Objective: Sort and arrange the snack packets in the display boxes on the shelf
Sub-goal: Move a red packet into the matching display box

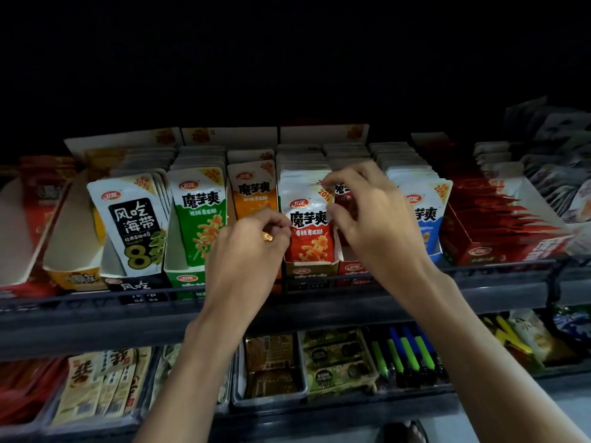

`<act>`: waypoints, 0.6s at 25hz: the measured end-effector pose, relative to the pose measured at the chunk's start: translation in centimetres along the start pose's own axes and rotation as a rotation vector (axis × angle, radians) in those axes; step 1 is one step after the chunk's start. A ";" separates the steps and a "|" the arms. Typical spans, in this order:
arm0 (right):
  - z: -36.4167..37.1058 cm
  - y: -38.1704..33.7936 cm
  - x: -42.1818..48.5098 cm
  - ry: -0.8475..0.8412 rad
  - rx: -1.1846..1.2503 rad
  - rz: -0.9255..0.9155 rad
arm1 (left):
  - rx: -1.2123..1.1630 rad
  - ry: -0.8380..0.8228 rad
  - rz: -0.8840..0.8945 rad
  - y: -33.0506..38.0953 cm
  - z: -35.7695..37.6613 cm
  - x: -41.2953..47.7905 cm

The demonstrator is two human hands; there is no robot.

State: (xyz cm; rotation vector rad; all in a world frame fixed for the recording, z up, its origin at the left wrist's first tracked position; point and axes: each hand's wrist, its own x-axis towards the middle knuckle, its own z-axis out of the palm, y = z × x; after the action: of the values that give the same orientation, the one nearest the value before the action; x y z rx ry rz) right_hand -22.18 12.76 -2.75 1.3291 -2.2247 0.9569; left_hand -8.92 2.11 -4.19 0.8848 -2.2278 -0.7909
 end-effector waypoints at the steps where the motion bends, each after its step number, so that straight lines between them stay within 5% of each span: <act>1: 0.1 0.0 0.0 0.019 0.024 -0.006 | 0.004 -0.002 -0.009 0.0 0.0 0.1; 6: 0.4 0.0 -0.2 0.045 0.157 0.033 | 0.003 -0.017 -0.023 0.2 0.2 0.2; 15: 0.7 -0.1 -0.6 0.190 -0.002 -0.079 | -0.052 0.002 0.077 -0.3 0.2 0.4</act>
State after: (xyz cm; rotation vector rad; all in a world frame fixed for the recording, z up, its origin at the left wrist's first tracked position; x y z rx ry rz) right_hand -21.75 12.57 -3.61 1.2590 -2.0164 1.0068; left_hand -9.12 1.69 -4.42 0.7701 -2.2152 -0.8070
